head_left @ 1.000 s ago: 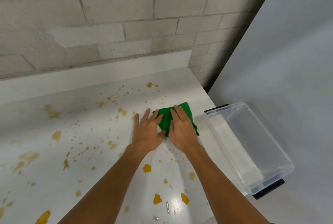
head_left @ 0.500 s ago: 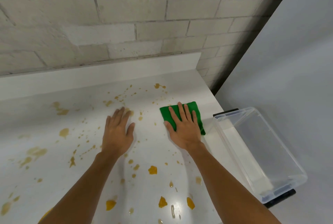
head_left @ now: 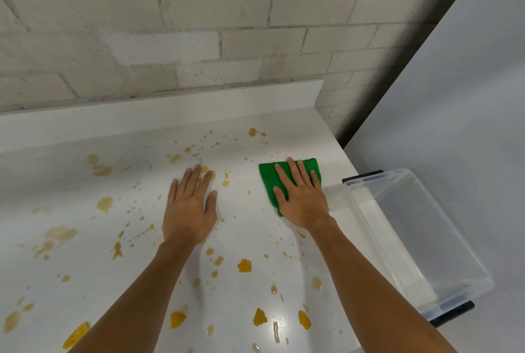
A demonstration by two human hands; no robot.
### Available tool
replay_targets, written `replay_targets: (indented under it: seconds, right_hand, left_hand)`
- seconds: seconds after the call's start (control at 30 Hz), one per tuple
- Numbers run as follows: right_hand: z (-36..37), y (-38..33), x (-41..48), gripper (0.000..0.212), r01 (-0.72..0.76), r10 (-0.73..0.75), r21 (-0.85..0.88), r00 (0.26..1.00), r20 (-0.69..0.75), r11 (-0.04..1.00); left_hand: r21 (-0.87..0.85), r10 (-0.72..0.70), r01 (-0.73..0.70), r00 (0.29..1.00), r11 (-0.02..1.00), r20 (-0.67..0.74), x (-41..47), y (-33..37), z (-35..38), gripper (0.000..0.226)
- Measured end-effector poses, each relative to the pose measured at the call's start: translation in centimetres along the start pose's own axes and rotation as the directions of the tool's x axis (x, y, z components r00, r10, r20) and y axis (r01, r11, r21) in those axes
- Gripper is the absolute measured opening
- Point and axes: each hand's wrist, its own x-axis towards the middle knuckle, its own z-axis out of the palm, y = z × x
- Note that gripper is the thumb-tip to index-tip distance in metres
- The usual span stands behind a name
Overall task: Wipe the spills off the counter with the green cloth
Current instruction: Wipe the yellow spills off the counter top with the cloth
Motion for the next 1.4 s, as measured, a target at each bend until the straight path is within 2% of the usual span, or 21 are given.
replay_targets:
  seconds: [0.1, 0.23, 0.3, 0.4, 0.53, 0.63, 0.7, 0.77, 0.83, 0.87, 0.97, 1.07, 1.17, 1.27, 1.4]
  right_hand:
    - [-0.7, 0.1, 0.5, 0.077, 0.035, -0.036, -0.014, 0.992, -0.124, 0.999]
    - [-1.4, -0.2, 0.1, 0.033, 0.193, -0.147, 0.104, 0.928, -0.344, 0.976]
    - [-1.4, -0.4, -0.6, 0.026, 0.205, -0.143, 0.118, 0.907, -0.396, 0.972]
    - [-1.0, -0.5, -1.7, 0.043, 0.156, -0.124, 0.079, 0.941, -0.316, 0.985]
    - [-0.8, -0.8, -2.7, 0.023, 0.149, -0.122, 0.089, 0.959, -0.257, 0.985]
    - [-1.5, -1.4, -2.6, 0.015, 0.102, -0.058, 0.216, 0.978, -0.201, 0.971]
    - [-2.1, -1.6, -2.4, 0.017, 0.041, 0.019, 0.350, 0.986, -0.167, 0.936]
    - [-2.4, -1.6, -2.2, 0.024, -0.030, 0.080, 0.401, 0.991, -0.109, 0.916]
    - [-2.2, -1.5, -2.0, 0.028, -0.062, 0.085, 0.304, 0.994, -0.065, 0.951]
    - [-2.0, -1.4, -2.0, 0.027, -0.051, 0.074, 0.243, 0.993, -0.087, 0.969]
    - [-1.5, -1.2, -1.6, 0.015, 0.010, 0.034, 0.176, 0.969, -0.246, 0.984]
    - [-1.0, -1.0, -0.6, 0.034, 0.062, -0.028, 0.108, 0.956, -0.291, 0.992]
    - [-0.1, -0.6, 0.1, 0.050, 0.087, -0.078, 0.027, 0.968, -0.237, 0.996]
    - [1.5, -1.3, -0.4, 0.068, 0.048, -0.045, 0.017, 0.988, -0.147, 0.999]
    - [2.5, -1.4, -1.6, 0.075, 0.066, -0.068, -0.026, 0.994, -0.086, 0.997]
  left_hand:
    - [0.000, 0.003, -0.003, 1.000, 1.000, -0.012, 0.0, 0.0, 0.0, 0.060]
    - [-0.005, -0.003, 0.003, 1.000, 1.000, -0.015, -0.1, 0.0, 0.1, 0.060]
    - [-0.012, -0.005, 0.004, 1.000, 1.000, -0.021, 0.0, 0.0, 0.1, 0.060]
    - [-0.006, -0.014, 0.014, 1.000, 1.000, -0.017, 0.0, 0.1, 0.2, 0.060]
    - [-0.004, -0.020, 0.020, 1.000, 1.000, -0.009, 0.1, 0.1, 0.1, 0.060]
    - [0.004, -0.021, 0.021, 1.000, 1.000, -0.004, 0.1, 0.2, -0.1, 0.061]
    - [0.007, -0.025, 0.025, 1.000, 1.000, 0.005, 0.1, 0.2, -0.1, 0.062]
    - [0.012, -0.028, 0.028, 1.000, 1.000, 0.009, 0.1, 0.3, -0.2, 0.062]
    - [0.015, -0.026, 0.026, 1.000, 1.000, 0.009, 0.1, 0.3, -0.2, 0.063]
    - [0.015, -0.026, 0.026, 1.000, 1.000, 0.010, 0.1, 0.3, -0.2, 0.063]
    - [0.014, -0.028, 0.028, 1.000, 1.000, 0.005, 0.1, 0.3, -0.3, 0.062]
    - [0.016, -0.025, 0.025, 1.000, 1.000, -0.003, 0.1, 0.3, -0.2, 0.061]
    - [0.014, -0.021, 0.021, 1.000, 1.000, -0.013, 0.1, 0.3, -0.1, 0.061]
    - [0.015, -0.021, 0.022, 1.000, 1.000, -0.020, 0.0, 0.3, -0.1, 0.060]
    - [0.018, -0.019, 0.020, 0.999, 1.000, -0.031, 0.0, 0.3, 0.0, 0.060]
